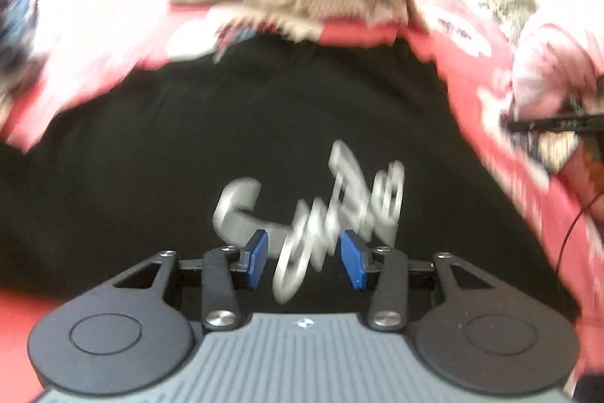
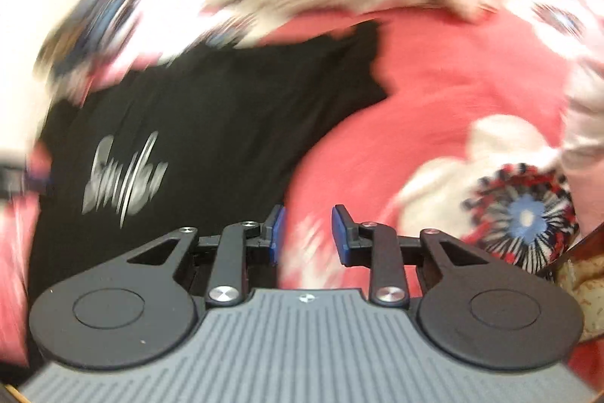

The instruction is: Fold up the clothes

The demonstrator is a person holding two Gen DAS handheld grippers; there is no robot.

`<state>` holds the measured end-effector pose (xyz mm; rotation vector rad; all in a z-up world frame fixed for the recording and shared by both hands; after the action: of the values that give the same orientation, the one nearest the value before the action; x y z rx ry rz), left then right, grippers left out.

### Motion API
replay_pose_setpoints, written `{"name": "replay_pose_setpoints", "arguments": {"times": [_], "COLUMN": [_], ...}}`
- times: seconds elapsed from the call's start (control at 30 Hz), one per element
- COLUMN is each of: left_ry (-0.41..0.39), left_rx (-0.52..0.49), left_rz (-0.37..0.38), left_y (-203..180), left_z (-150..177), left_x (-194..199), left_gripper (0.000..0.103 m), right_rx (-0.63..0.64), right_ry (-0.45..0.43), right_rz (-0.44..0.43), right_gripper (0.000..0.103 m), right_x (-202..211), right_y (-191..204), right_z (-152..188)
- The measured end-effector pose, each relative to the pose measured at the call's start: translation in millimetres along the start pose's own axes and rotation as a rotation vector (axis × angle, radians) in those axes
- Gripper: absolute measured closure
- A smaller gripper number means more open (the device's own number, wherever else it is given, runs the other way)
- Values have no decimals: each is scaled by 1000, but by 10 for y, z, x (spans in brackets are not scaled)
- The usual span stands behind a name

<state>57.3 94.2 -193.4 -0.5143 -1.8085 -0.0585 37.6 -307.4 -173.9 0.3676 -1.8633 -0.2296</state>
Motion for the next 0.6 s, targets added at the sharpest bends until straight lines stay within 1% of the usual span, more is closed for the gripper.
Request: {"name": "replay_pose_setpoints", "arguments": {"times": [0.07,0.13,0.17,0.23,0.3,0.37,0.43,0.53,0.57,0.6], "left_ry": [-41,-82,-99,-129,-157,-174,-183,-205,-208,-211], "left_rx": [0,-12,-10,12,35,52,58,48,53,59], "left_rz": [5,7,13,43,71,88,97,88,89,92], "left_y": [-172,-332,-414,-565,-698,-794,-872,-973,-981,-985], "left_z": [-443,-802,-956,-1183,-1371,-1490,-1574,-1700,-1726,-1753], "left_x": [-221,-419,-530,-762,-974,-1127,-1233,-1375,-1414,-1454], "left_gripper": [57,57,57,57,57,57,57,57,57,57], "right_rx": [-151,-275,-330,-398,-438,-458,-470,-467,-464,-461], "right_ry": [-39,-63,-73,-85,-92,-85,-81,-116,-128,-141], "right_rz": [-62,-133,-163,-204,-223,-239,-255,-268,-263,-258], "right_gripper": [76,76,75,75,73,73,73,74,78,88], "right_x": [-72,-232,-310,-470,-605,-733,-812,-846,-852,-858], "right_y": [-240,-437,-524,-629,-687,-722,-744,-758,-764,-770], "right_z": [-207,-377,-448,-547,-608,-672,-720,-768,-777,-787]}}
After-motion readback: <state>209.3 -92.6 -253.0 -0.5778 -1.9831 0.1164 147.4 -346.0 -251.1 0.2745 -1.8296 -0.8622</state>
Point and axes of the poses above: each gripper's, at about its wrist camera, not at the fingertips, and x roughly against the way its jaws point, y to its left, z to its underside, the point moved 5 cm from there along -x, roughly the way its jaws point, and after that the axes turned 15 degrees about y, right-handed, at the moved point
